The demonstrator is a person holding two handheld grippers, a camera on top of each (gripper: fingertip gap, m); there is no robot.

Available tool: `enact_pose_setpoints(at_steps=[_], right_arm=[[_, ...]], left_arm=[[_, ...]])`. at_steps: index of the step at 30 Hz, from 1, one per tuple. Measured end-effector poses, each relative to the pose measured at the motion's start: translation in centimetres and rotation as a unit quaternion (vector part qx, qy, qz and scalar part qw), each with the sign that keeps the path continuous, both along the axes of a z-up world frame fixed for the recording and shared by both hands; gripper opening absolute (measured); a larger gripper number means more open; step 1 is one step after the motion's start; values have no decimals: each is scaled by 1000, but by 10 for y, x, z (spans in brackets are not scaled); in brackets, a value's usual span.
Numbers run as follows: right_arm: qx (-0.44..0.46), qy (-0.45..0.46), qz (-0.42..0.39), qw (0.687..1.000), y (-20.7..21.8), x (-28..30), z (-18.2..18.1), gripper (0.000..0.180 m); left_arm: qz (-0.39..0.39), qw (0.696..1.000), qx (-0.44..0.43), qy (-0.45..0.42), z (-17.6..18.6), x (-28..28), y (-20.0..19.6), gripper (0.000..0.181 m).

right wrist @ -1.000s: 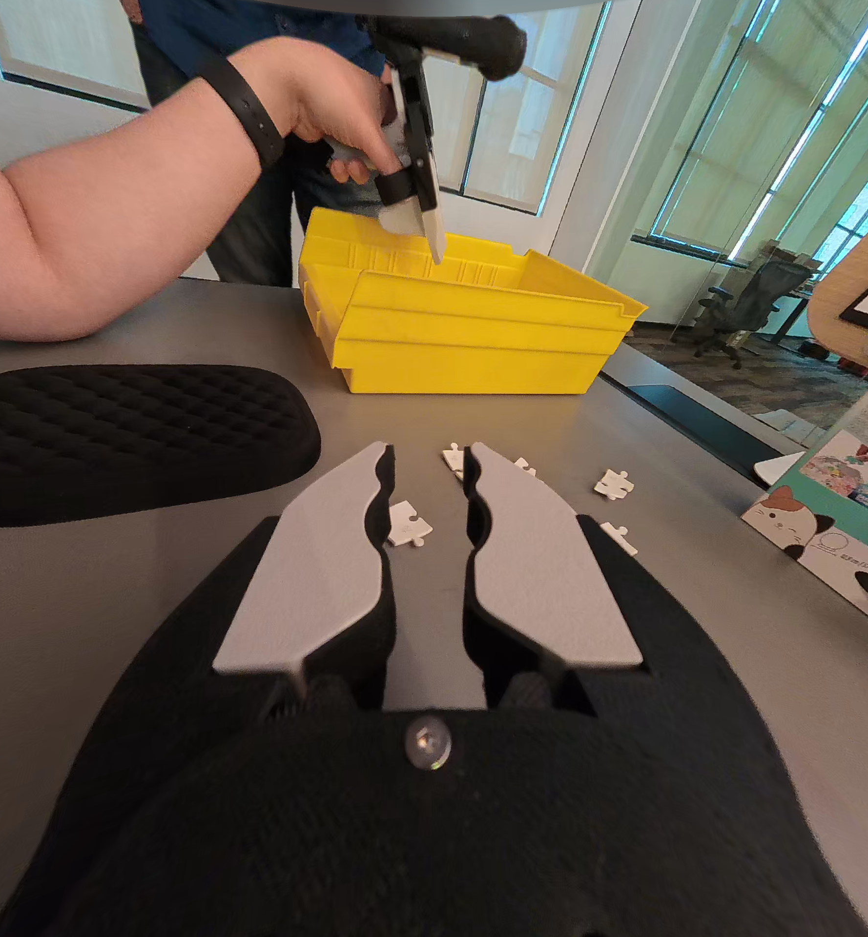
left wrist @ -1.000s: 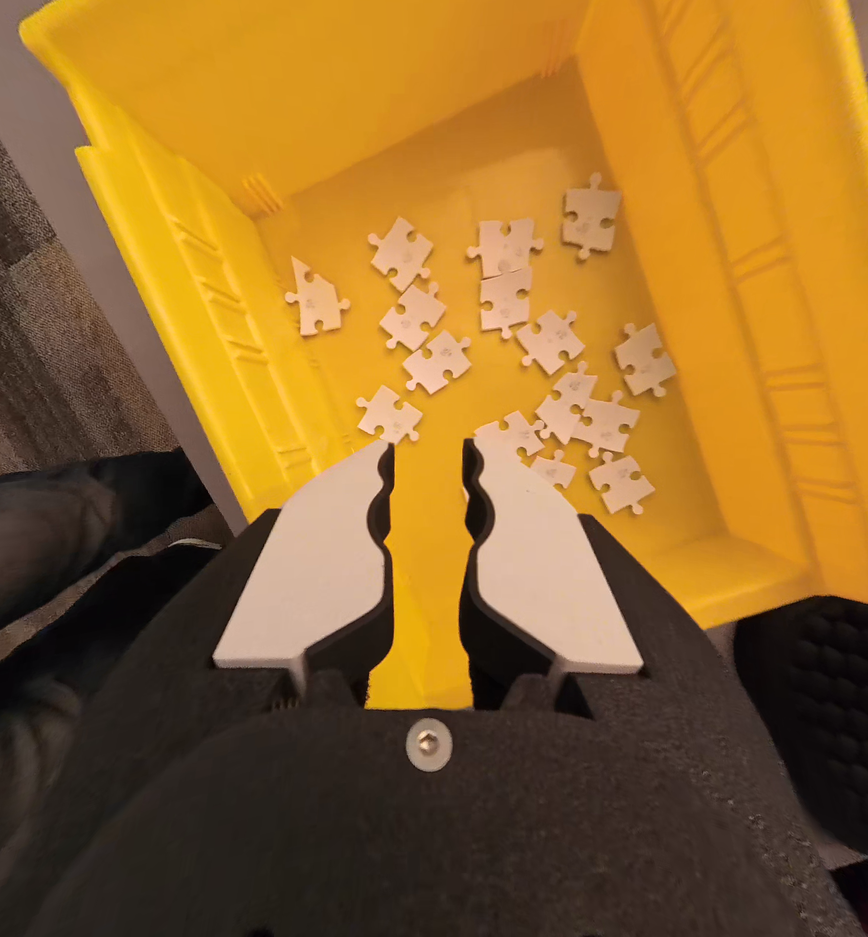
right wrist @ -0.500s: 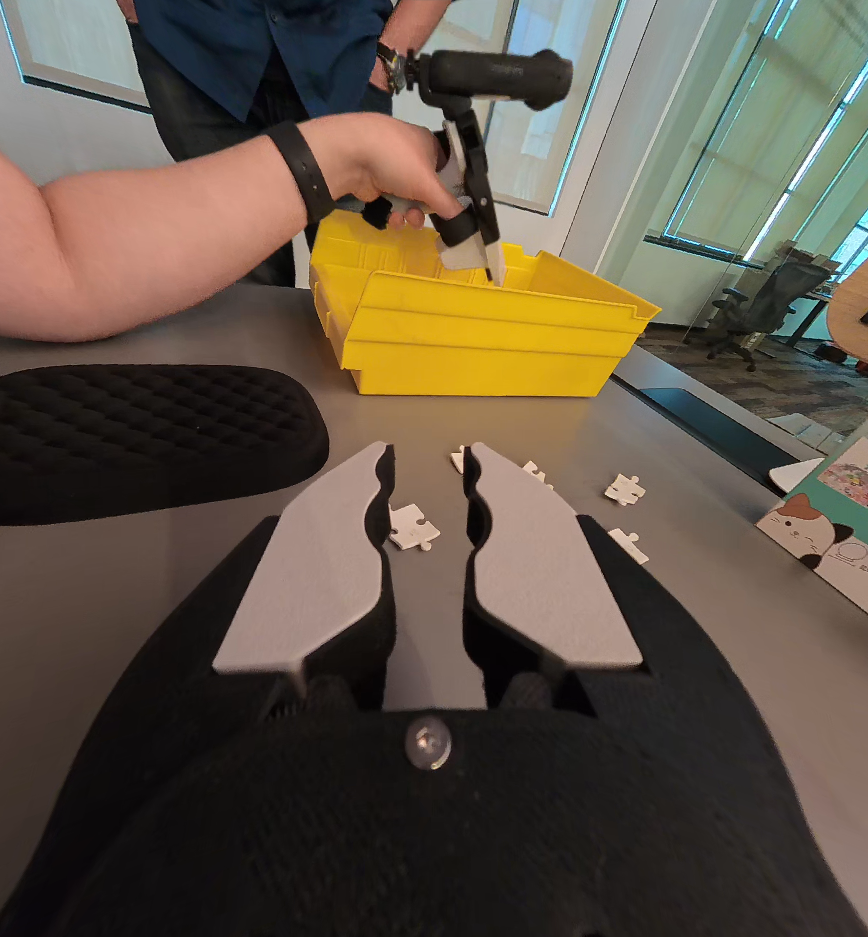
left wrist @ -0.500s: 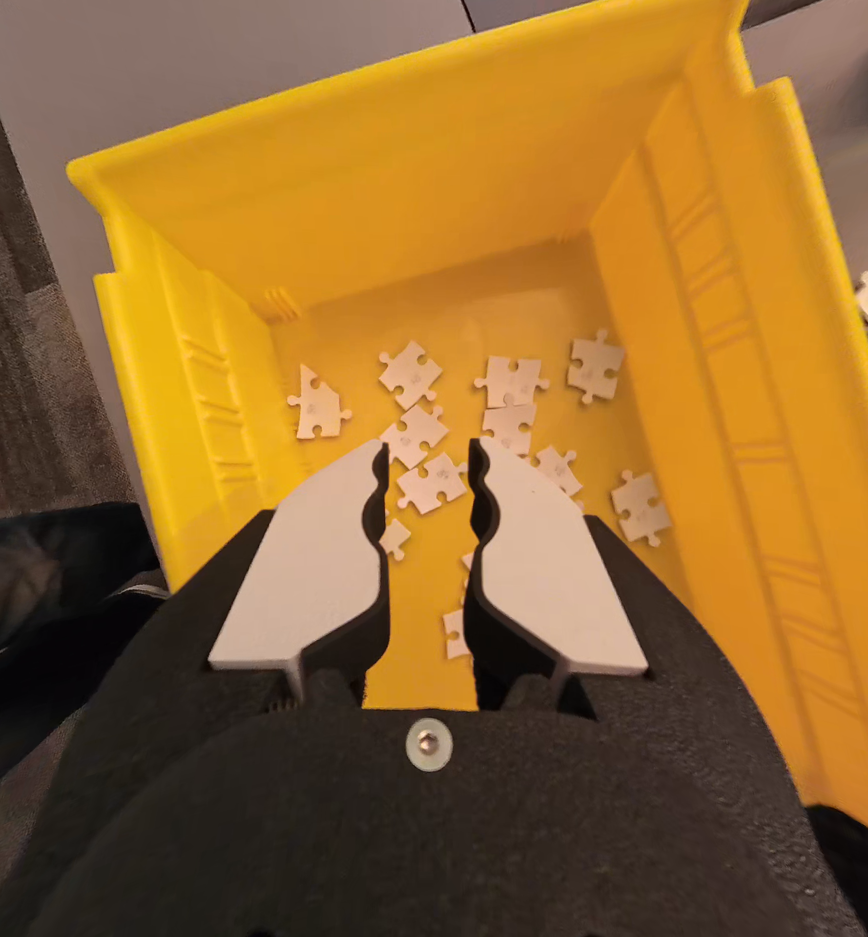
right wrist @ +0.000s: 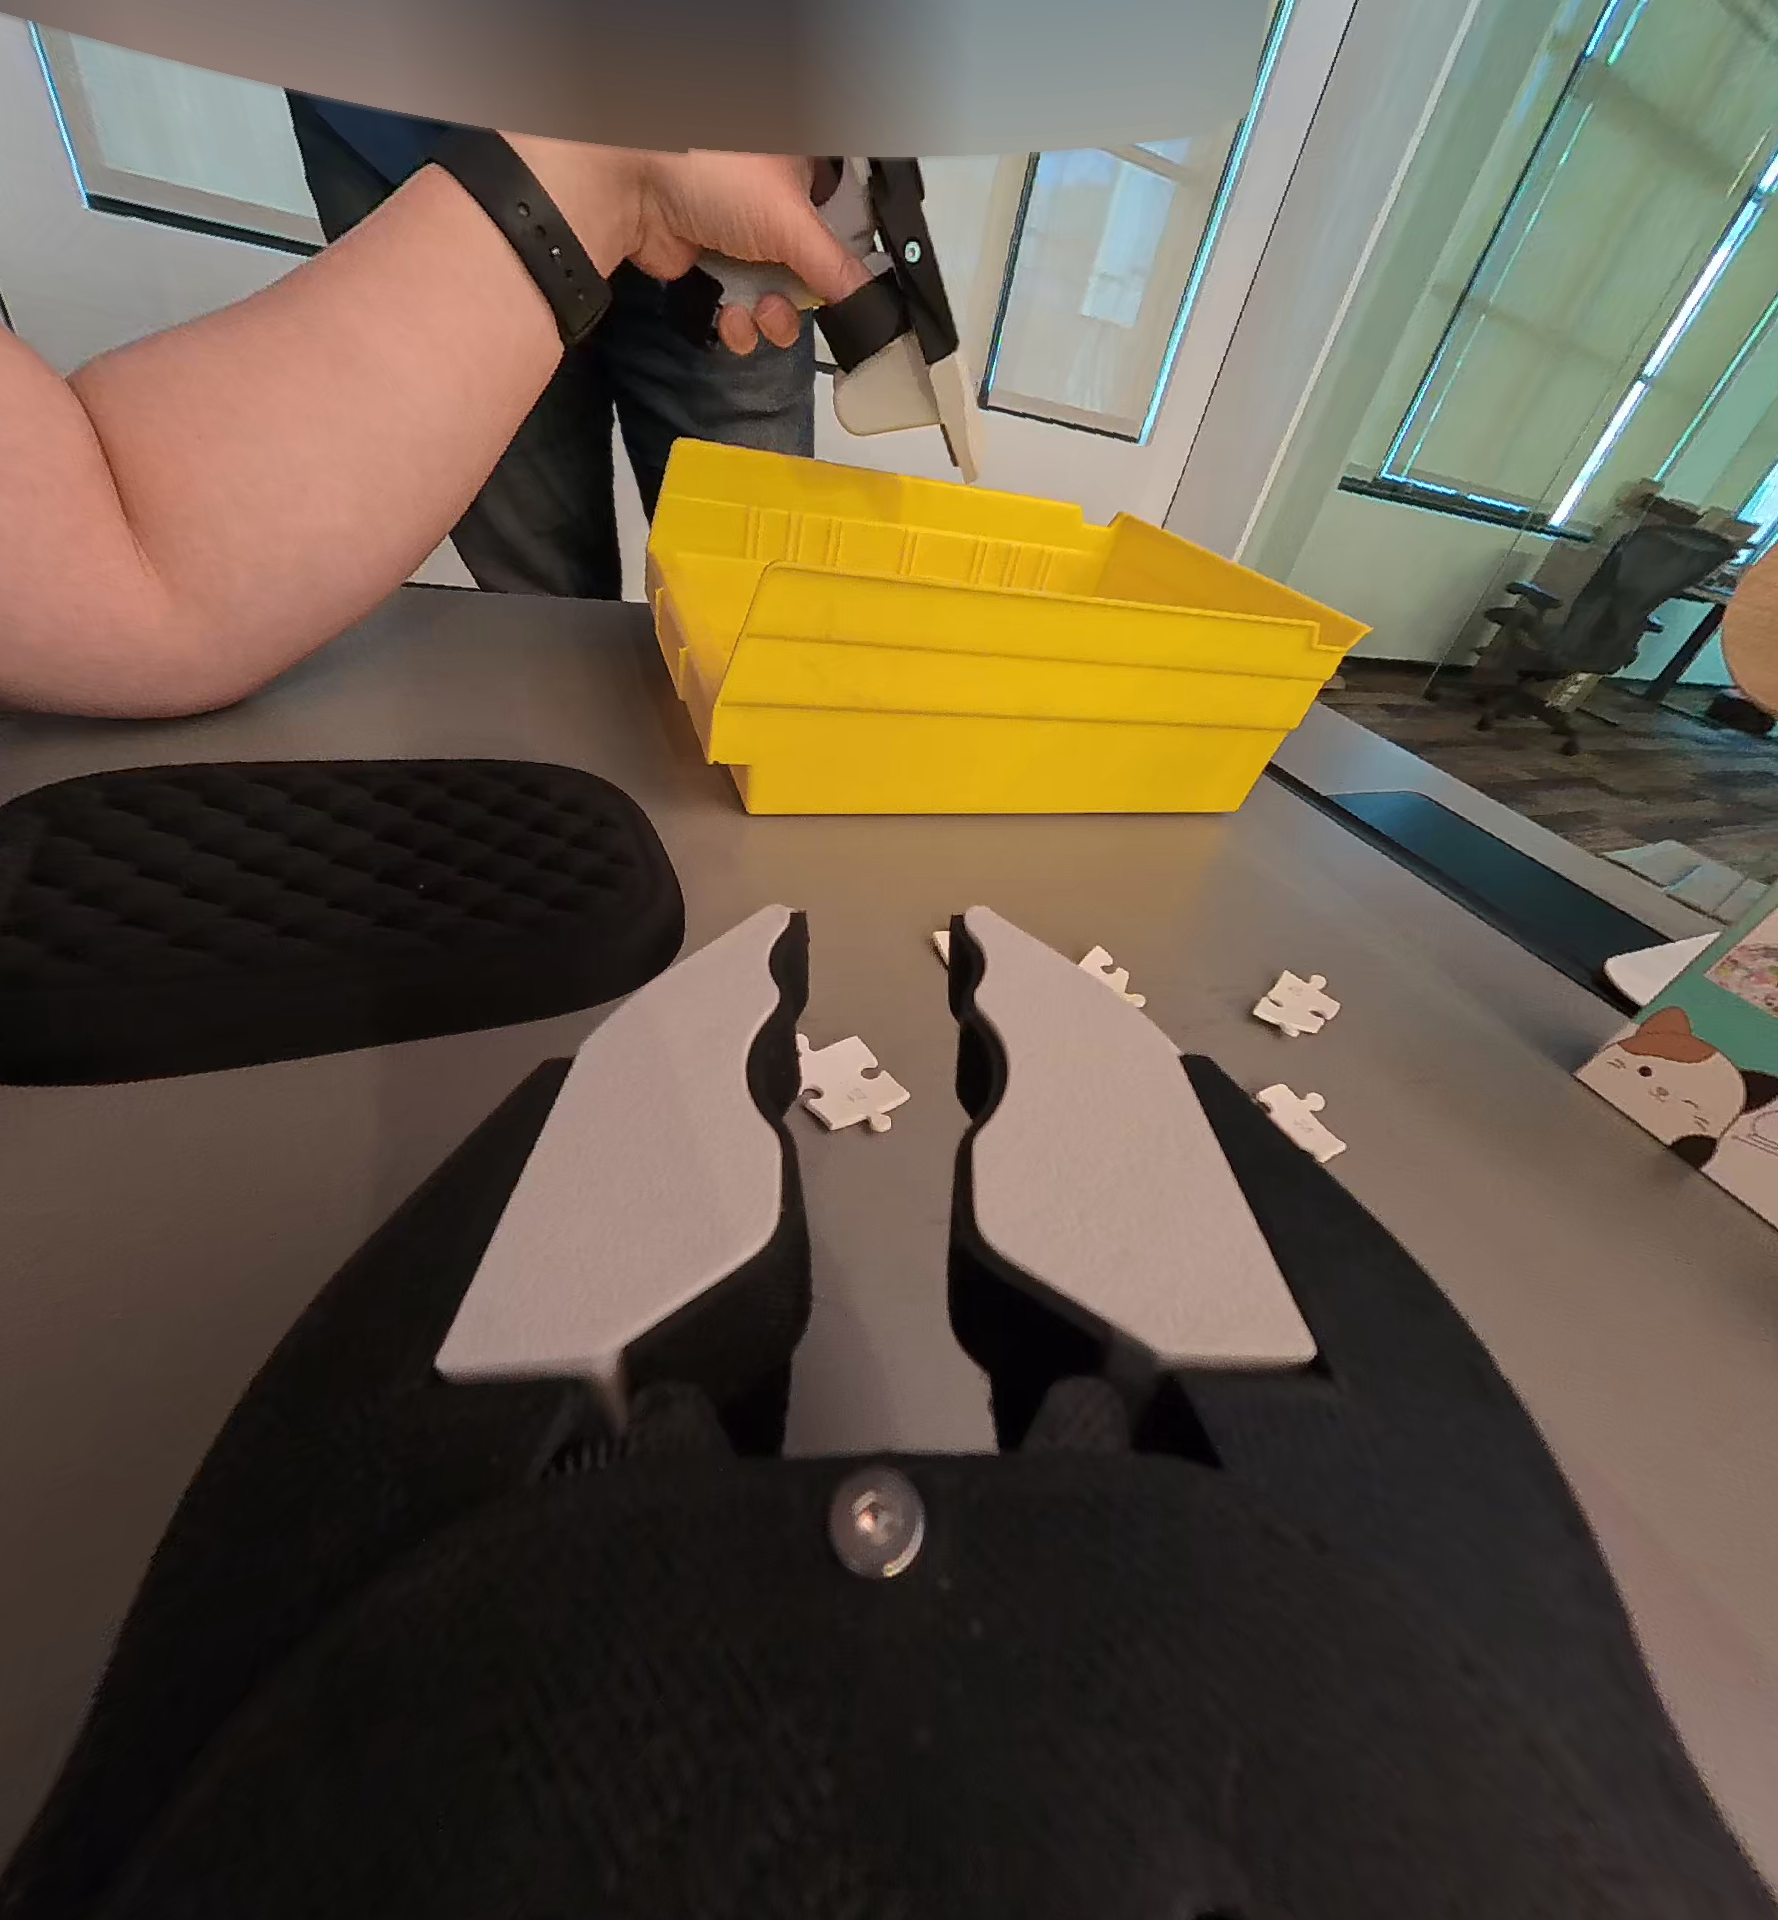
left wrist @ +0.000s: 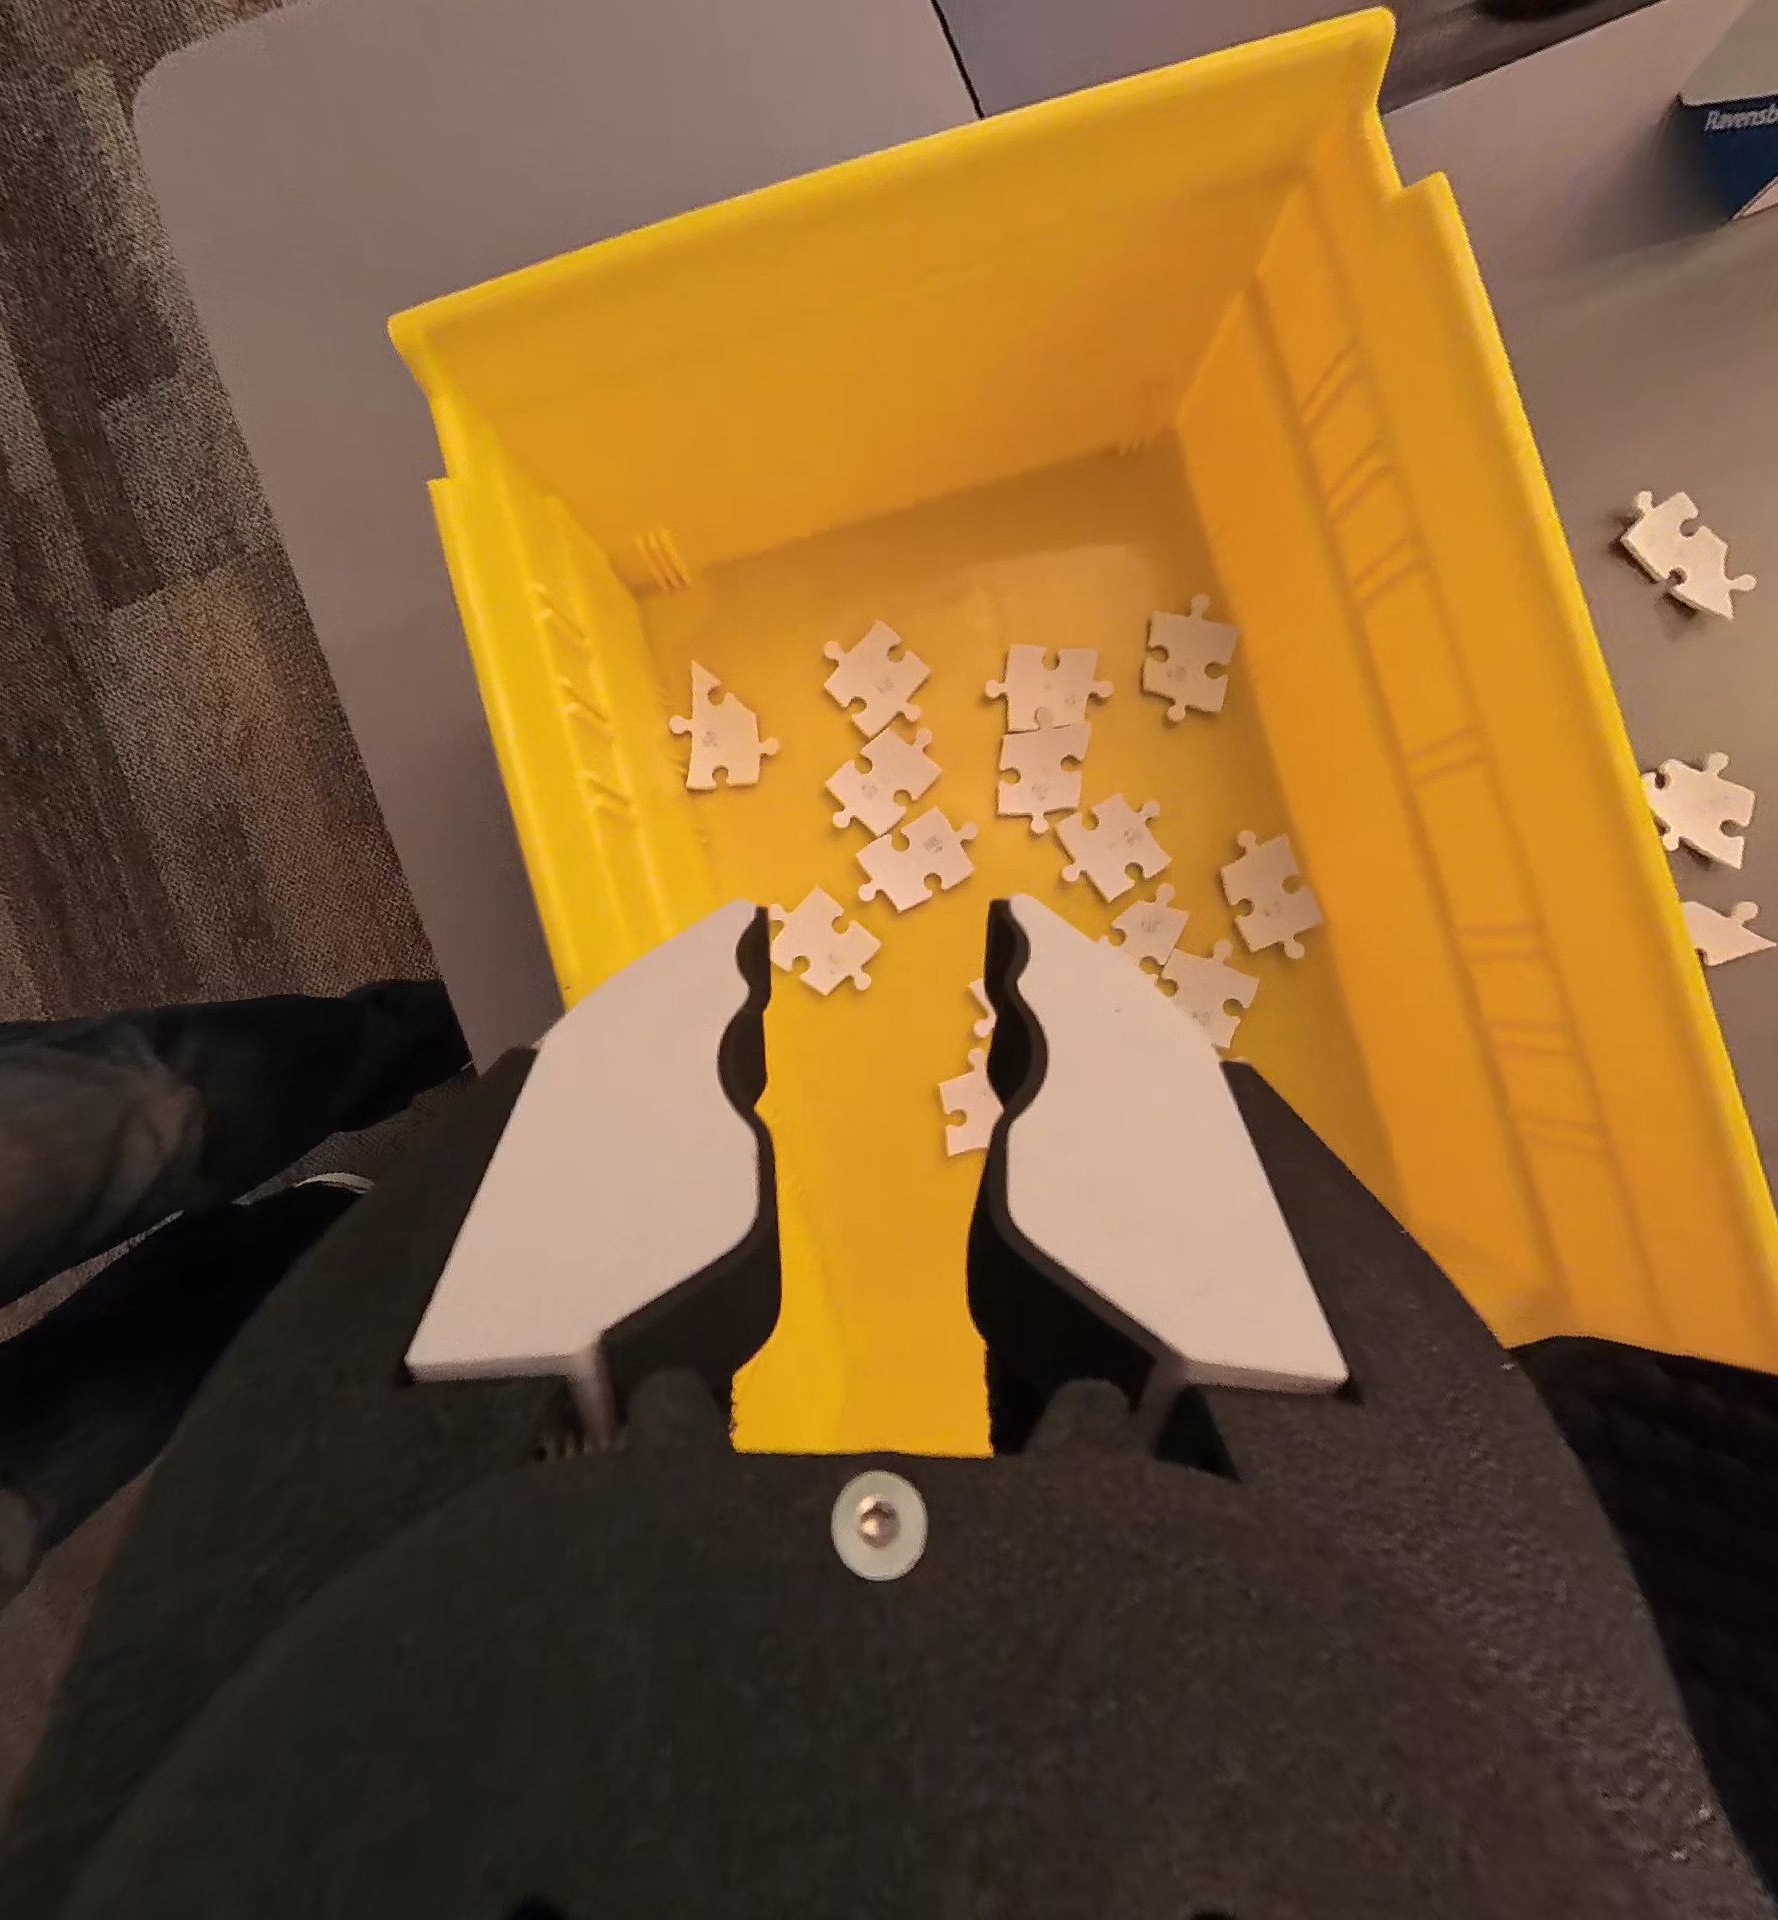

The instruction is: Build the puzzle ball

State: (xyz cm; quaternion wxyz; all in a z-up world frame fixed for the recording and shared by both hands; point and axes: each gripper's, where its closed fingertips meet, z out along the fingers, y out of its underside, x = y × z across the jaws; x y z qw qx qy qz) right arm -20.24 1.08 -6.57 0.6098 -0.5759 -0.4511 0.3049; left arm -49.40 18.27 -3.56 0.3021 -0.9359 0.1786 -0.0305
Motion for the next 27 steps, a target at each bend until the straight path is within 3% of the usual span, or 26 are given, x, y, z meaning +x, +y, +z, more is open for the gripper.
enact_pose_setpoints(at_steps=[9,27], right_arm=[[0,4,4,1000,0,0,1,26],[10,-16,11,1000,-5,-5,-3,26]], left_arm=[[2,999,50,18,14,-4,9,33],[-4,998,44,50,12,-5,7,32]])
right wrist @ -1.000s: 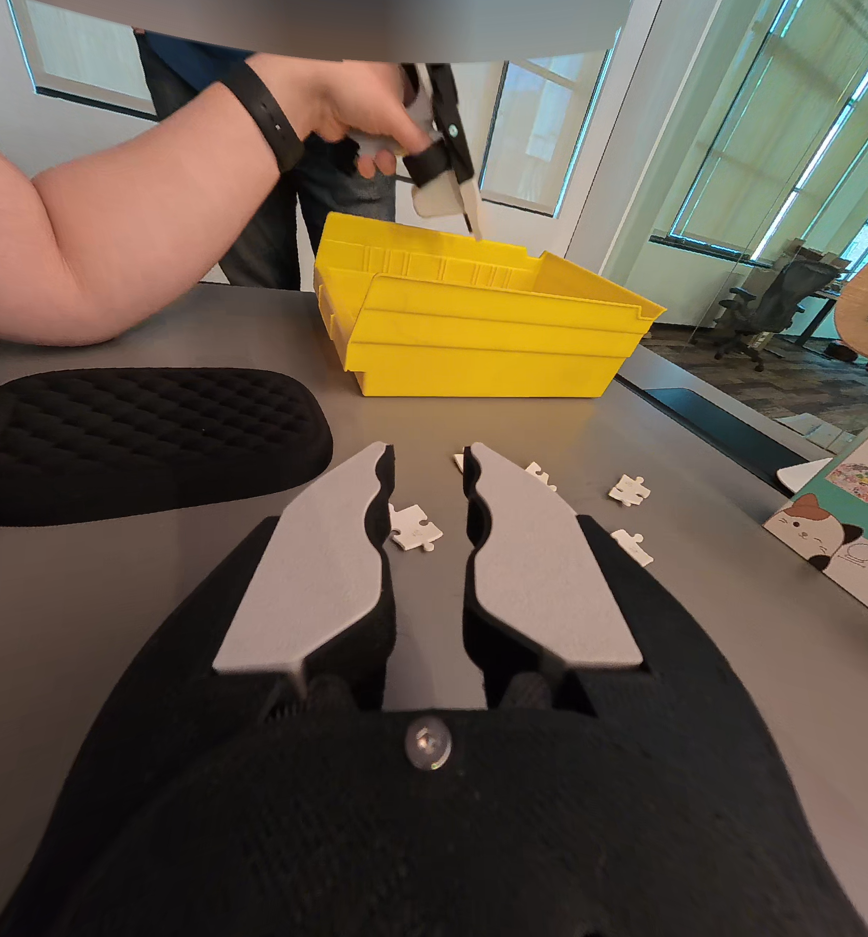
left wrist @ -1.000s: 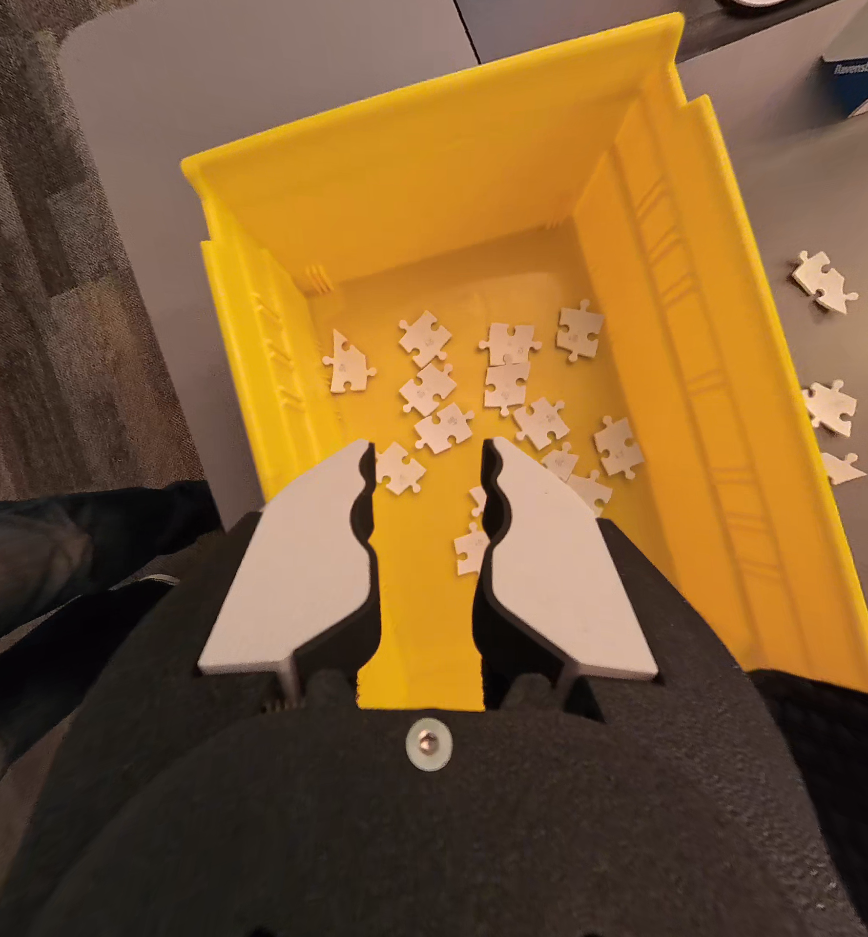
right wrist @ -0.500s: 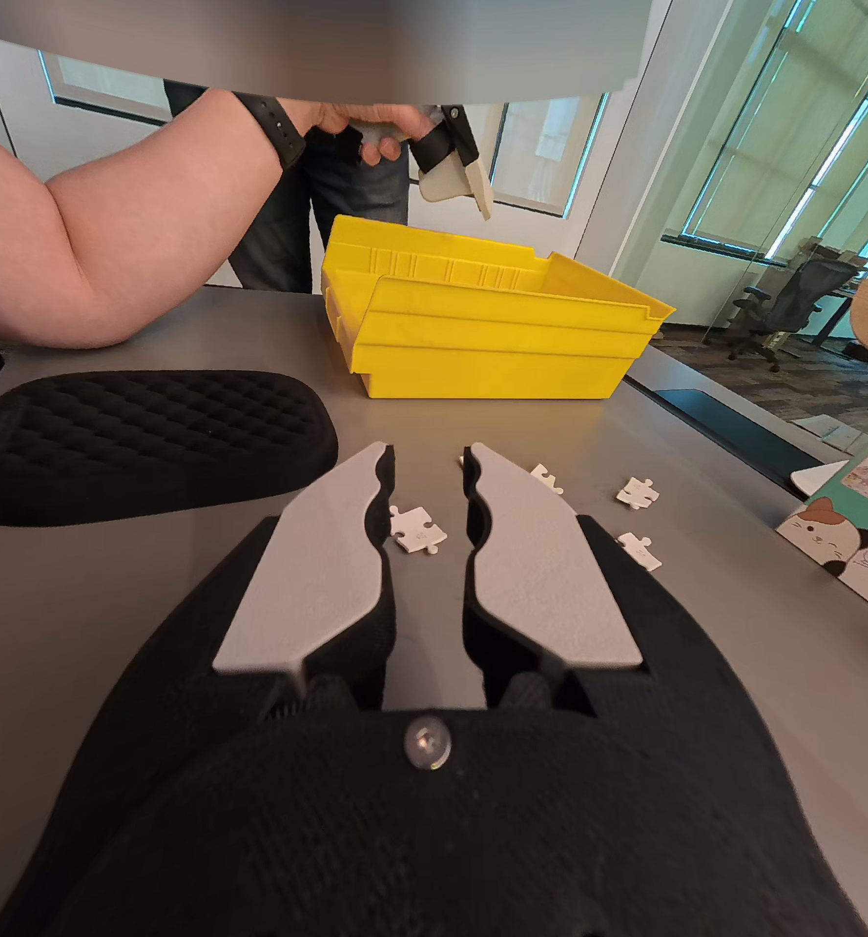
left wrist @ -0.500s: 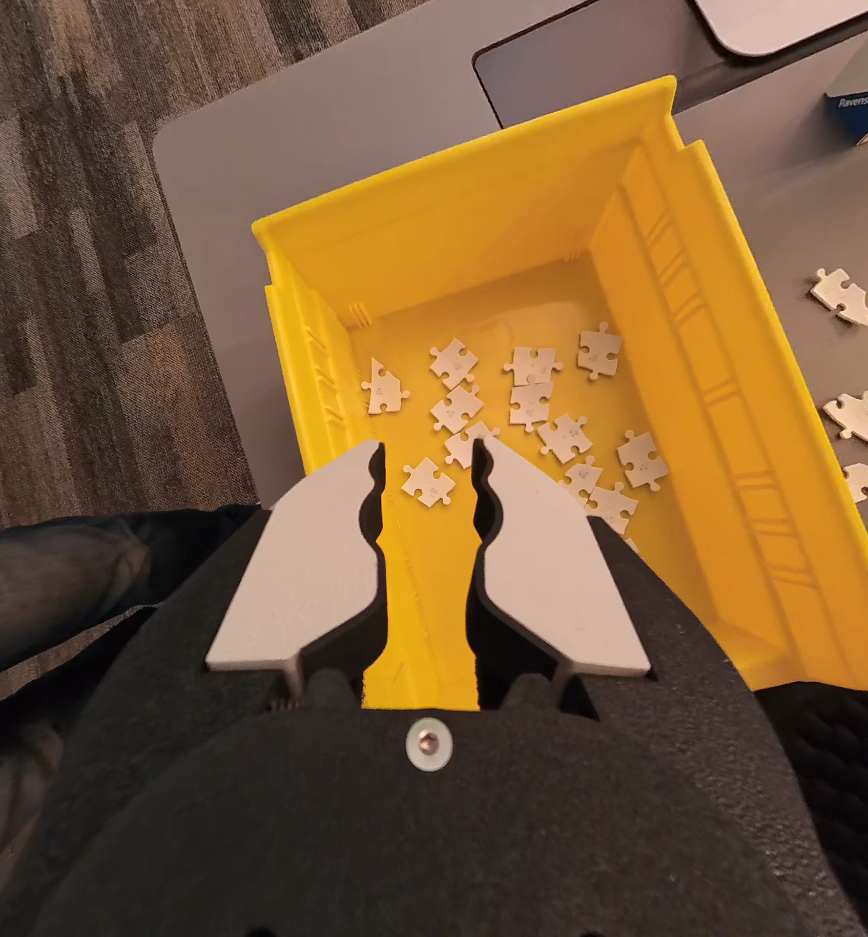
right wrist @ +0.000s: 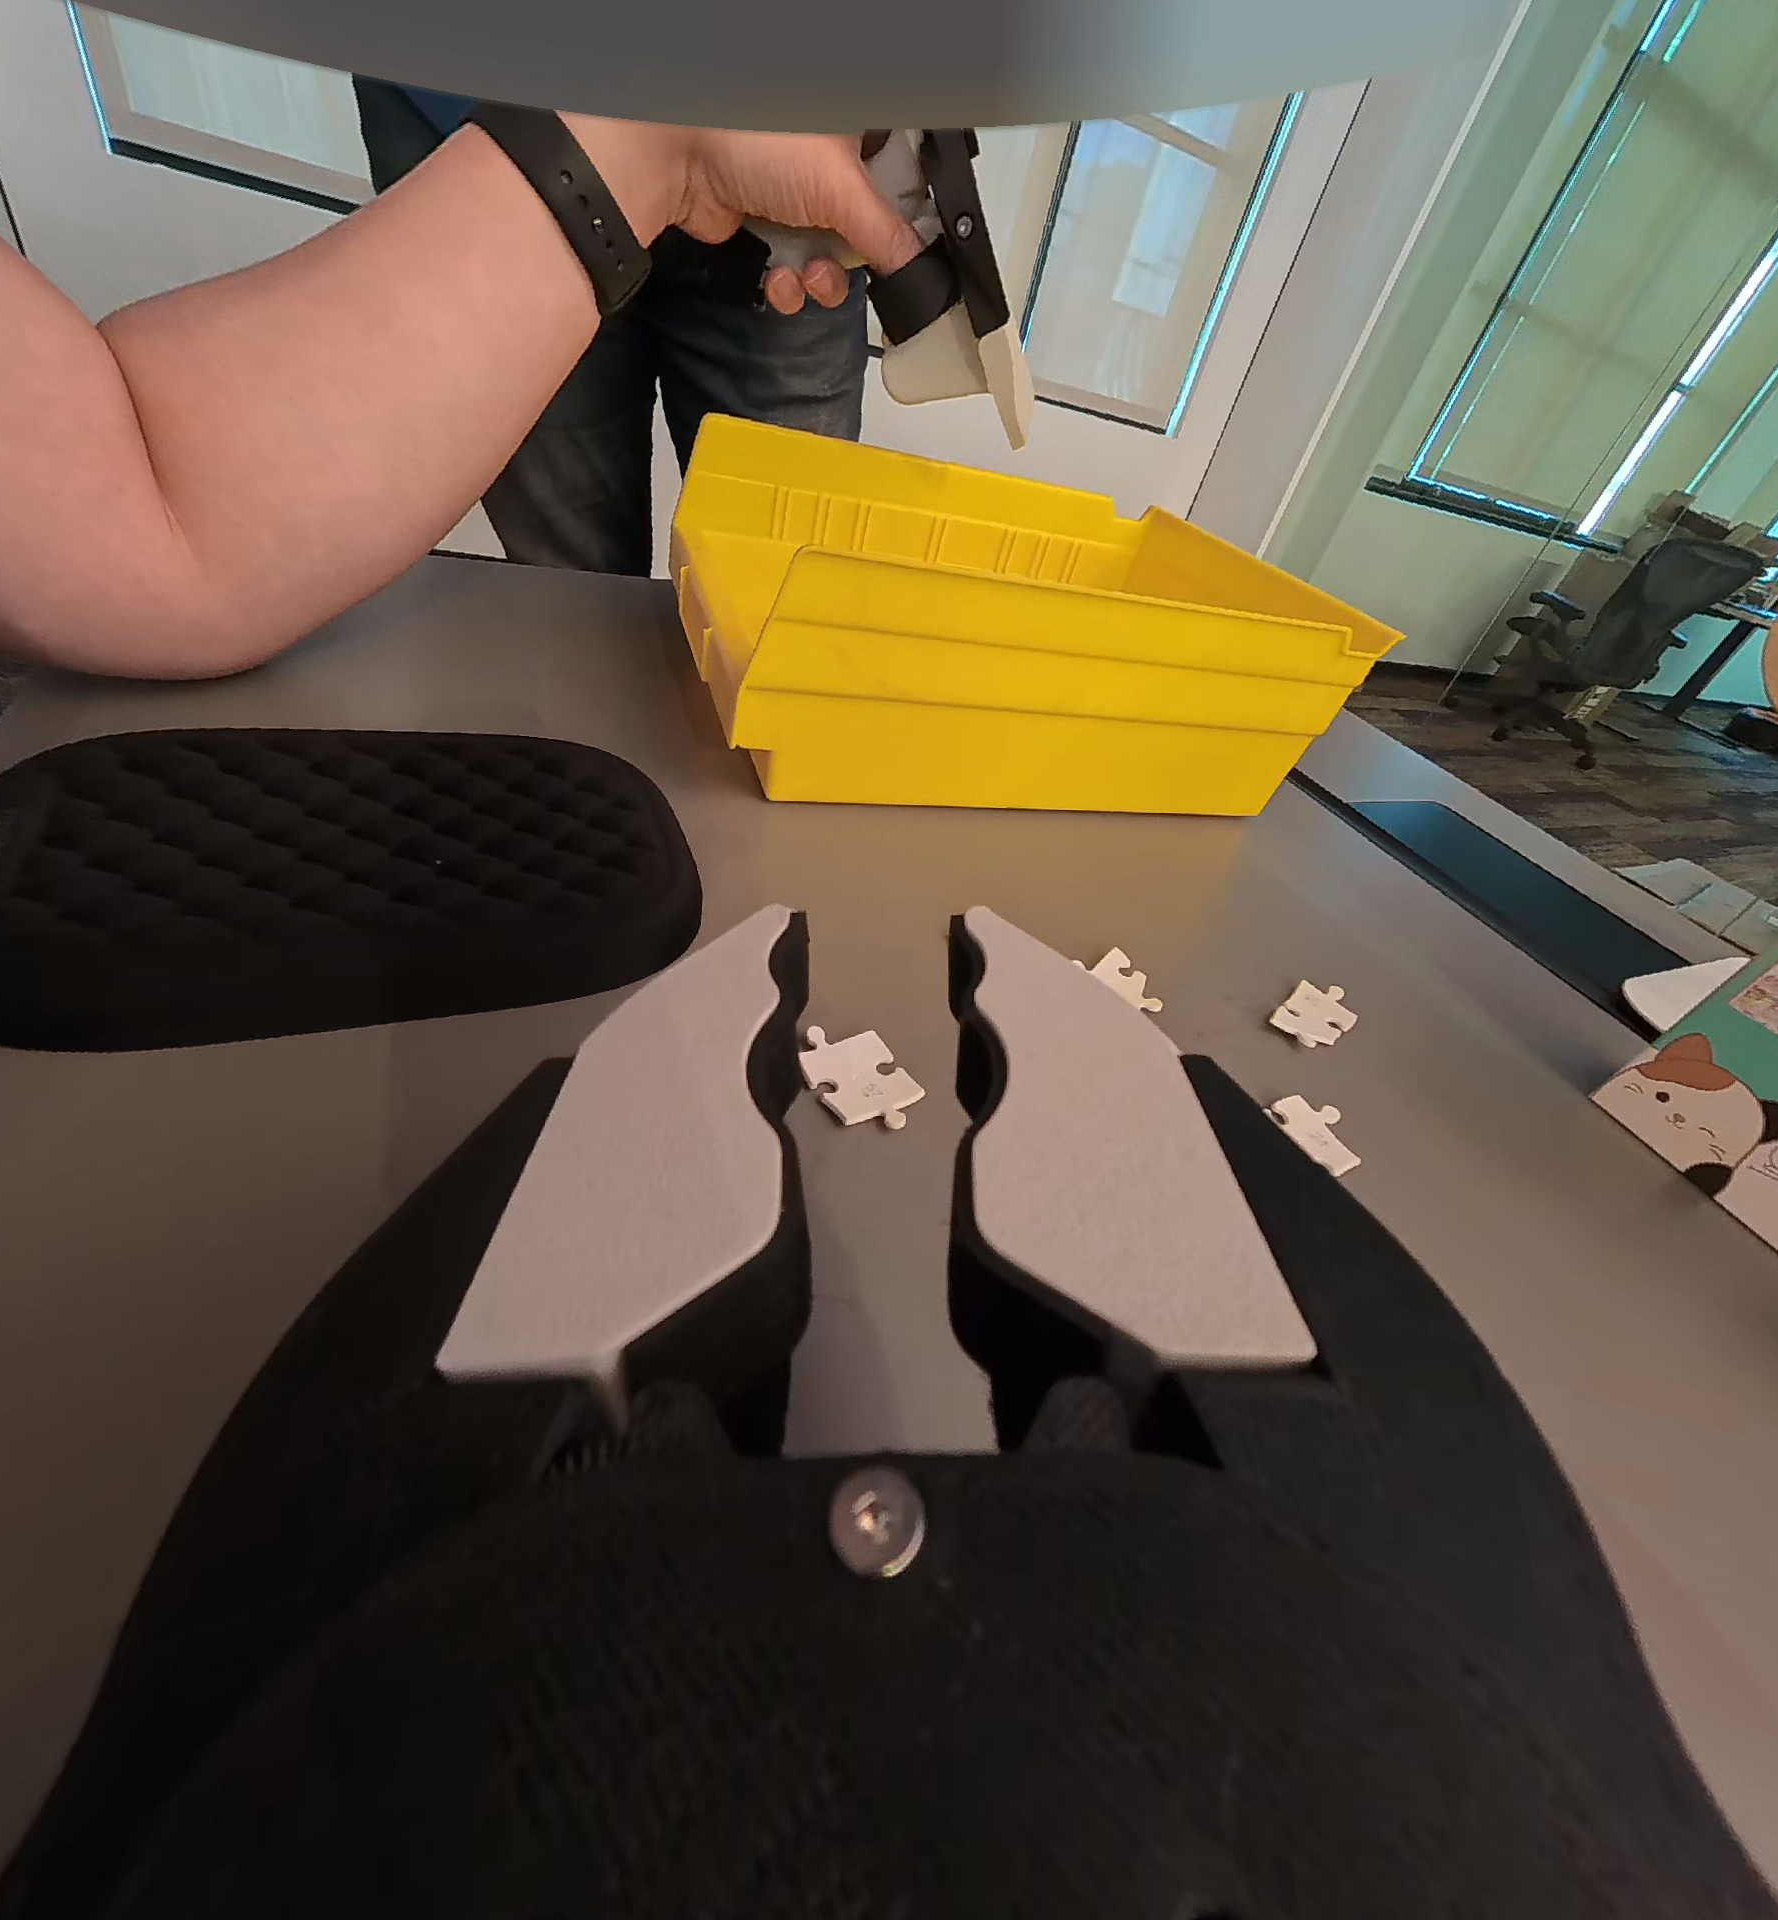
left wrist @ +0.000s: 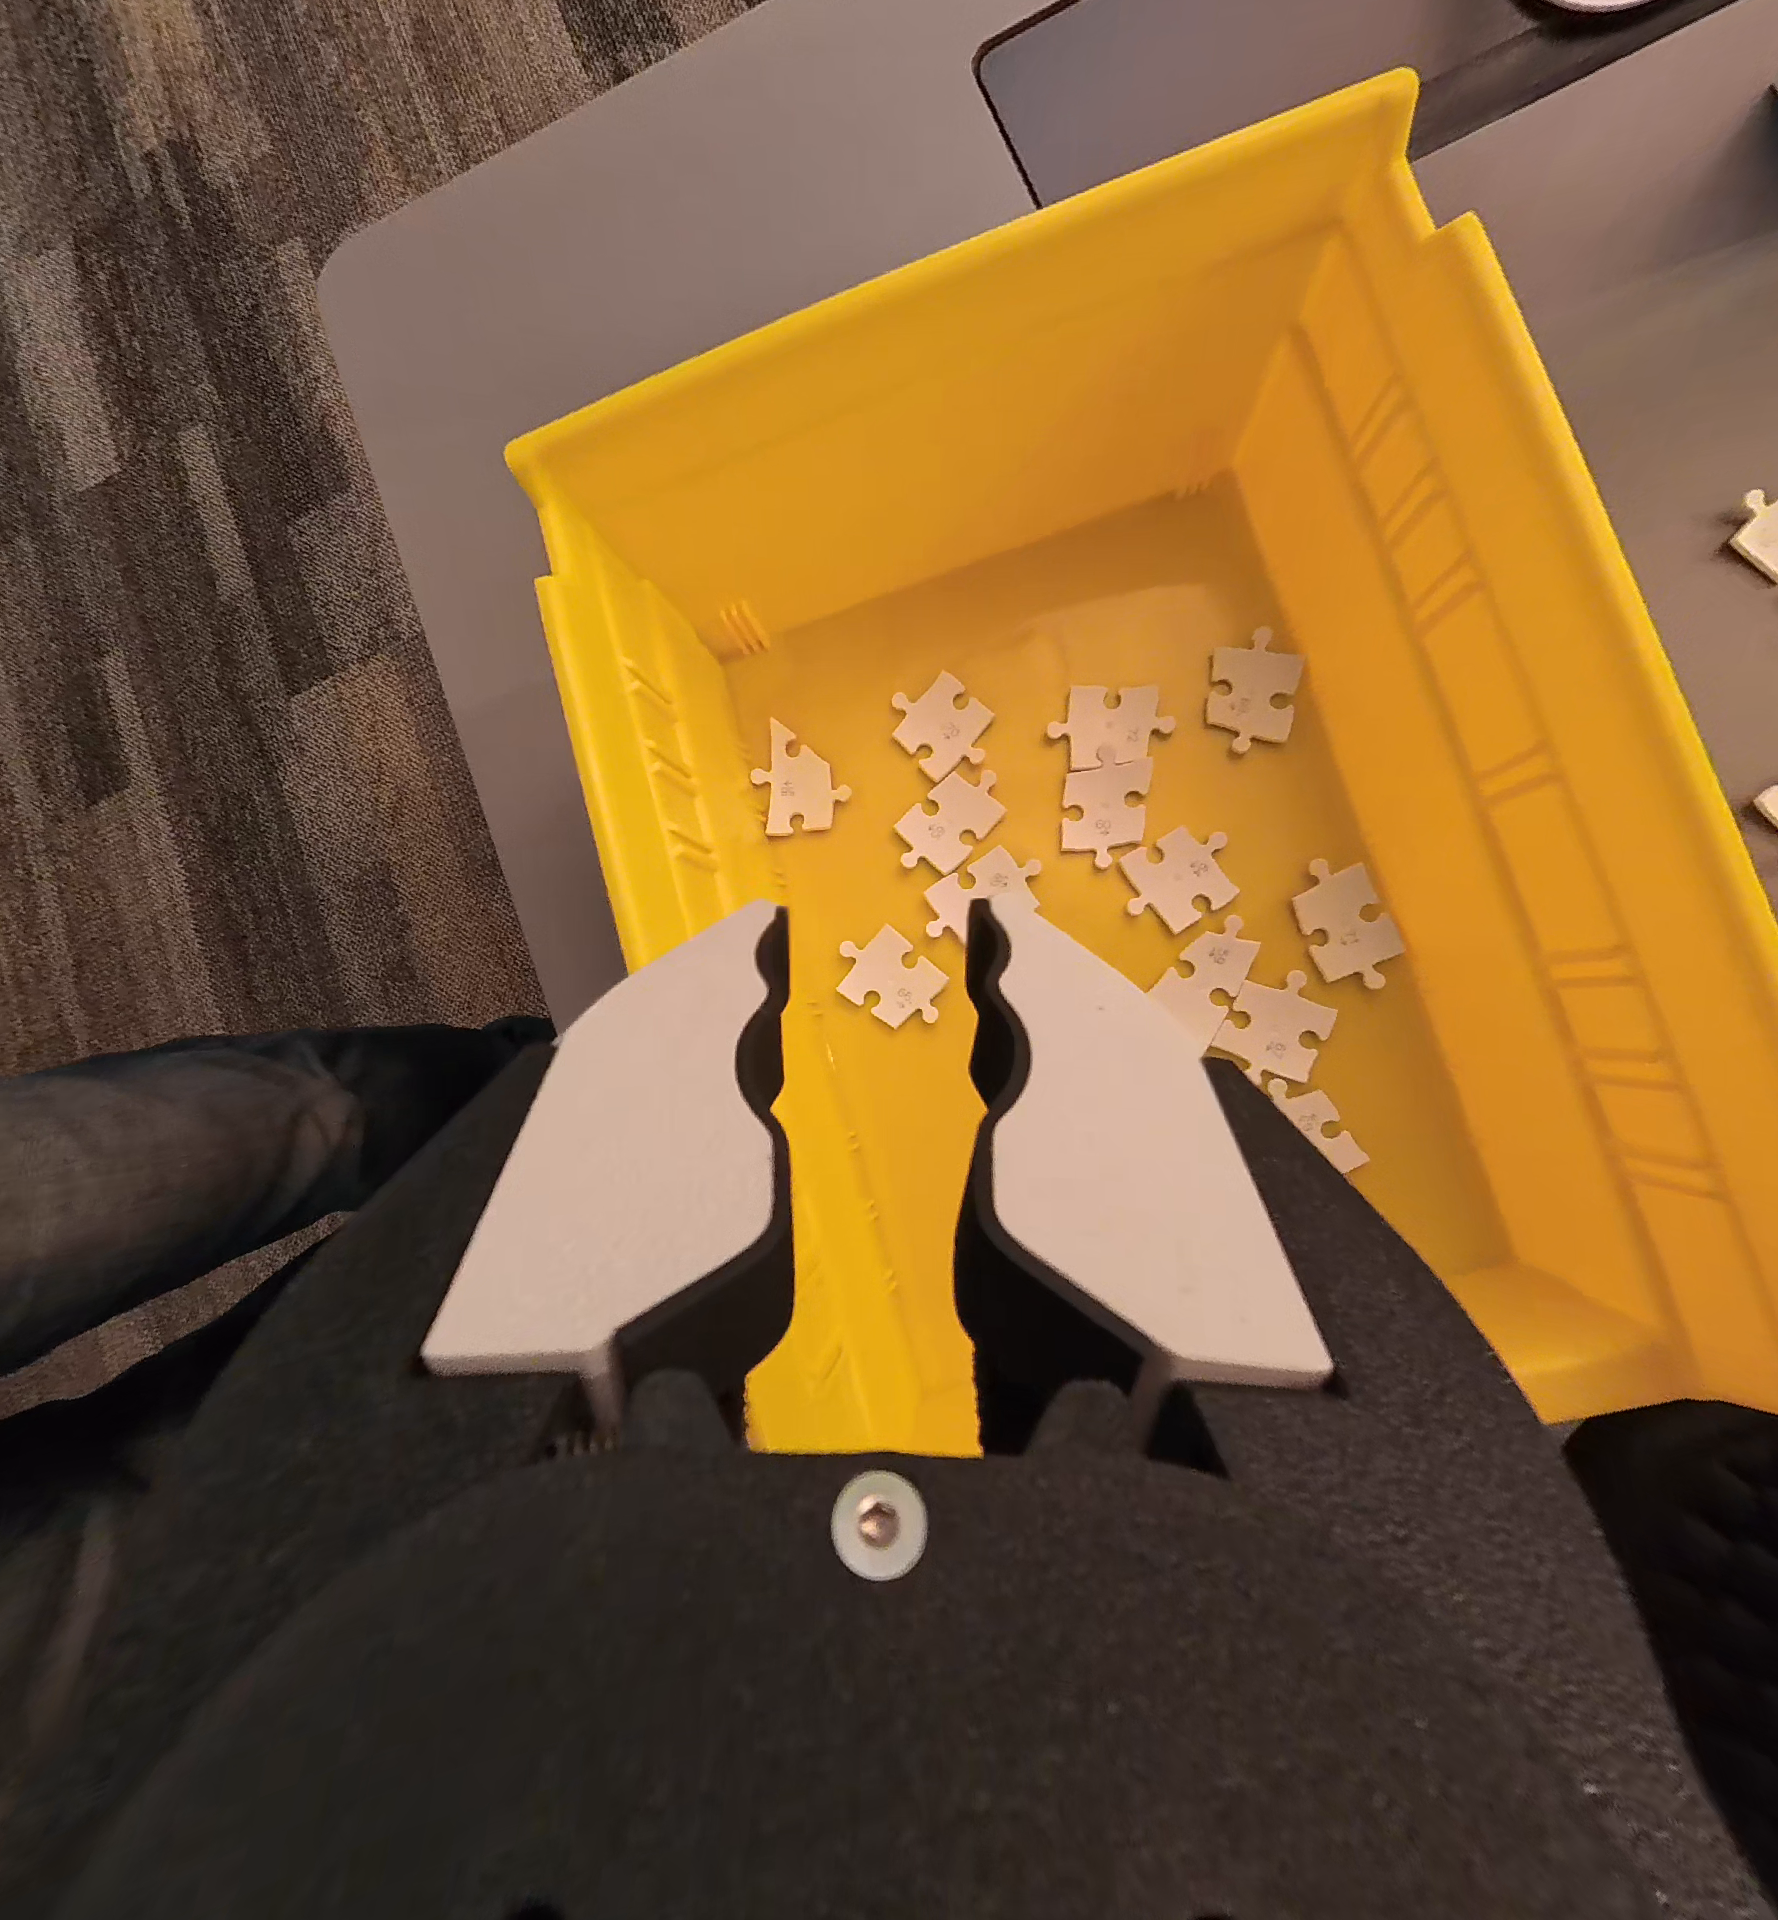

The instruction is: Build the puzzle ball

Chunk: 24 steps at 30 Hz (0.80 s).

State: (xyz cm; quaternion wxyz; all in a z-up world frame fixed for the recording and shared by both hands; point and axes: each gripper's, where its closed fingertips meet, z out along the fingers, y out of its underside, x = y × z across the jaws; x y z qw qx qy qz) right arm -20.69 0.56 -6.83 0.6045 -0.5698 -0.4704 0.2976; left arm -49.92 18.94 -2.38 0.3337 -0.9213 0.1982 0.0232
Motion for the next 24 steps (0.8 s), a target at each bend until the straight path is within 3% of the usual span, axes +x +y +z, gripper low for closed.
enact_pose_setpoints(at_steps=[12,17,21,24], right_arm=[[-2,-1,1,1000,0,-1,0,26],[-4,3,3,1000,2,-1,0,26],[-18,20,4,1000,4,2,4,27],[-27,35,11,999,1,2,6,26]], left_arm=[[-15,1000,4,25,-5,4,4,32],[-122,989,3,83,-10,21,6,33],[-225,945,-65,229,-24,18,29,43],[-298,886,-138,328,-46,5,43,55]])
